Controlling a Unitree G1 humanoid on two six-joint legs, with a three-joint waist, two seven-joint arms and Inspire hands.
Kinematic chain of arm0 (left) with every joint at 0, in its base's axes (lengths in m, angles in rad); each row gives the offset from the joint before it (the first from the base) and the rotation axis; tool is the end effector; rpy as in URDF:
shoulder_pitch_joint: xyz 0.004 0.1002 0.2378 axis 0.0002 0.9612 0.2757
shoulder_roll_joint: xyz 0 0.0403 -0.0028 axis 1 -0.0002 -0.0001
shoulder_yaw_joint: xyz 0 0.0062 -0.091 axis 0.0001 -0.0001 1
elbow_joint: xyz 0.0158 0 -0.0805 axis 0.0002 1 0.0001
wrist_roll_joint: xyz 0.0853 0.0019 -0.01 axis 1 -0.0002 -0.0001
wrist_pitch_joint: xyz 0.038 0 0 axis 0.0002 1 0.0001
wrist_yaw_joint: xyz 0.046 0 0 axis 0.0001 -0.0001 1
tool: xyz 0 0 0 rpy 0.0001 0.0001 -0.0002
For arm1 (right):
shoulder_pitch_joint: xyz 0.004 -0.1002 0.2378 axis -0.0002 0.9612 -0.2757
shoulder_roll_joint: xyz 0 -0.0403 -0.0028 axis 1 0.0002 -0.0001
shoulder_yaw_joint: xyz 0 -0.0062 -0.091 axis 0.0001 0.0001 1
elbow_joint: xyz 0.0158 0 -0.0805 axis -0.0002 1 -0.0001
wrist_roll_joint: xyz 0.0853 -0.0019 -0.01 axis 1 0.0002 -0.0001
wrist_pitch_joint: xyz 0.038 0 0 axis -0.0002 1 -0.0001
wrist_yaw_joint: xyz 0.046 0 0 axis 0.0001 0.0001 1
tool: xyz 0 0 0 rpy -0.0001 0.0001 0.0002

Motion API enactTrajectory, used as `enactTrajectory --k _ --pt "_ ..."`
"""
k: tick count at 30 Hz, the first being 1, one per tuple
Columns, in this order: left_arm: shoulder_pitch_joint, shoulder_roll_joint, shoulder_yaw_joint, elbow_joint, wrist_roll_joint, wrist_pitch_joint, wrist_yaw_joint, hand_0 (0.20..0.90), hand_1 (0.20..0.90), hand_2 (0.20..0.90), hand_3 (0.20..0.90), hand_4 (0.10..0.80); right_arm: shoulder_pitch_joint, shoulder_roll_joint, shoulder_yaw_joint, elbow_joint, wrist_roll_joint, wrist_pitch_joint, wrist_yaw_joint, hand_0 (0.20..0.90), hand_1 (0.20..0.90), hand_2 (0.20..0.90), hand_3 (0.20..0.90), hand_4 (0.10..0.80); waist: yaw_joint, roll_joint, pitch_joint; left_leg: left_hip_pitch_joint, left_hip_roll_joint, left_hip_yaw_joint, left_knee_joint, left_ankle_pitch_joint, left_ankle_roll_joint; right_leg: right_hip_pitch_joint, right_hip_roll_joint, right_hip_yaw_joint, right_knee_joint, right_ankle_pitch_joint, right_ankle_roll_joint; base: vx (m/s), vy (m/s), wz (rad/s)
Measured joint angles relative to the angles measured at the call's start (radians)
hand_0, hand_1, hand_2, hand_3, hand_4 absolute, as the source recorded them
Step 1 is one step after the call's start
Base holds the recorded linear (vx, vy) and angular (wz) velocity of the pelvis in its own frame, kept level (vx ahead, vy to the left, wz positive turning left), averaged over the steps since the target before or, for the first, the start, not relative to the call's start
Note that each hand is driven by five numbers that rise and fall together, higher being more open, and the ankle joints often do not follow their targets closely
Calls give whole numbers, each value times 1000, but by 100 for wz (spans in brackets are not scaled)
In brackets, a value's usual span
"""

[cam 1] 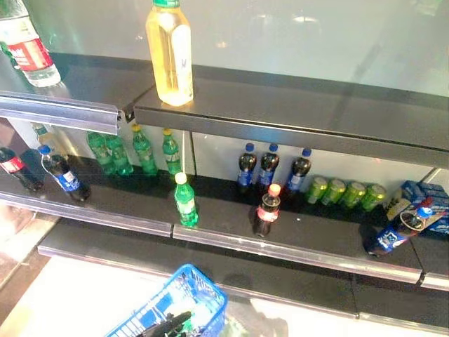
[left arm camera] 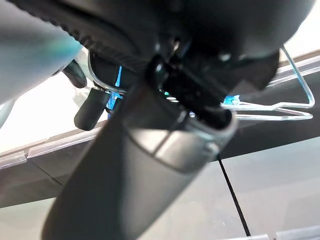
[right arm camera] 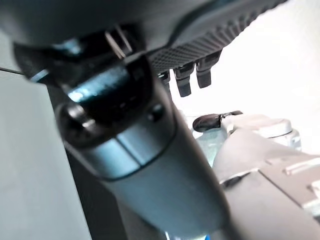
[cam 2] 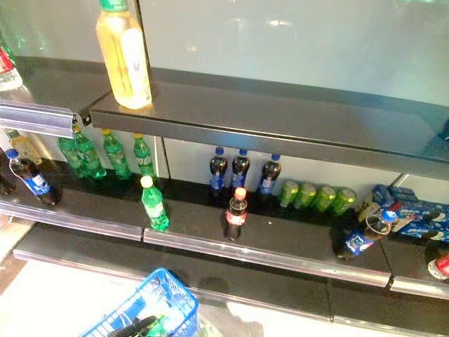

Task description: Pick up the drink and place into the basket.

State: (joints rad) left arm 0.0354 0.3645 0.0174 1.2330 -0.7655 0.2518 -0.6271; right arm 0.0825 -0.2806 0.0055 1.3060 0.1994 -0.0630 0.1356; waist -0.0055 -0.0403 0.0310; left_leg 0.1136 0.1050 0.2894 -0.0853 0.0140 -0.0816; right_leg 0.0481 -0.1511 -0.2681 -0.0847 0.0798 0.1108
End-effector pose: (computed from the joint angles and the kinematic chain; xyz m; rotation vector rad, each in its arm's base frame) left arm 0.0459 0.2618 -0.0801 -0.8139 1.0832 0.1349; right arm 0.0281 -0.2427 -0.0892 0.0063 1.2865 -0.2042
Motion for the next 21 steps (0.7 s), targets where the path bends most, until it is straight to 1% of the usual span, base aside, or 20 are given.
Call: enactTrajectory --k 2,6,7,8,10,13,15,17,19,21 --pt "-22 -1 -6 -13 -21 -3 0 300 300 300 200 100 -20 -3 0 0 5 8 -1 900 900 900 900 800 1 -1 28 -35 -3 -1 1 13 3 -34 -1 1 1 12 -3 -209 -33 3" --pt "-110 -1 -21 -61 -84 -2 0 300 300 300 200 100 -98 -10 1 -1 50 11 -7 900 900 900 900 800 -1 -2 125 -135 -5 -7 19 37 10 -125 -5 3 10 38 -14 -278 -32 6" --pt "-141 -2 -37 -73 -106 -3 0 300 300 300 200 100 -124 -16 1 0 65 11 -12 900 900 900 900 800 -2 6 156 -170 -7 -8 22 46 12 -157 -7 3 14 46 -17 -302 -39 10" --pt "-181 -4 -50 -87 -128 -3 0 300 300 300 200 100 -162 -28 2 -3 79 10 -17 900 900 900 900 800 -2 21 210 -196 -8 -11 24 59 15 -179 -7 2 13 58 -20 -272 -47 11" --pt "-218 -3 -68 -123 -153 -1 0 300 300 300 200 100 -209 -39 3 -6 109 10 -24 900 900 900 900 800 -4 33 273 -227 -6 -23 40 62 14 -201 -6 0 13 67 -26 -204 -42 6" --pt "-245 -3 -88 -155 -172 -4 0 300 300 300 200 100 -247 -44 3 -27 146 -4 -32 900 900 900 900 800 -10 37 326 -247 -1 -26 59 62 14 -214 -5 -1 20 70 -29 -130 -32 3" --pt "-274 2 -104 -157 -188 -4 0 300 300 300 200 100 -278 -46 4 -43 171 -28 -33 900 900 900 900 800 -22 33 343 -289 2 -27 91 55 16 -247 -8 0 39 67 -31 -146 -46 6" --pt "-328 19 -126 -163 -202 -5 1 300 300 300 200 100 -338 -48 7 -51 202 -62 -34 900 900 900 900 800 -28 23 391 -331 9 -31 145 40 18 -284 -13 2 80 61 -38 -99 -28 2" --pt "-356 21 -129 -163 -203 -4 4 300 300 300 200 100 -363 -52 17 -67 221 -83 -34 900 900 900 900 800 -27 20 416 -351 12 -37 178 30 19 -296 -15 2 101 55 -40 -65 -5 4" --pt "-370 20 -145 -164 -206 -10 7 300 300 300 200 100 -379 -62 33 -91 246 -120 -34 900 900 900 900 800 -29 23 422 -382 13 -50 216 19 22 -330 -24 2 156 34 -42 -77 -9 8"
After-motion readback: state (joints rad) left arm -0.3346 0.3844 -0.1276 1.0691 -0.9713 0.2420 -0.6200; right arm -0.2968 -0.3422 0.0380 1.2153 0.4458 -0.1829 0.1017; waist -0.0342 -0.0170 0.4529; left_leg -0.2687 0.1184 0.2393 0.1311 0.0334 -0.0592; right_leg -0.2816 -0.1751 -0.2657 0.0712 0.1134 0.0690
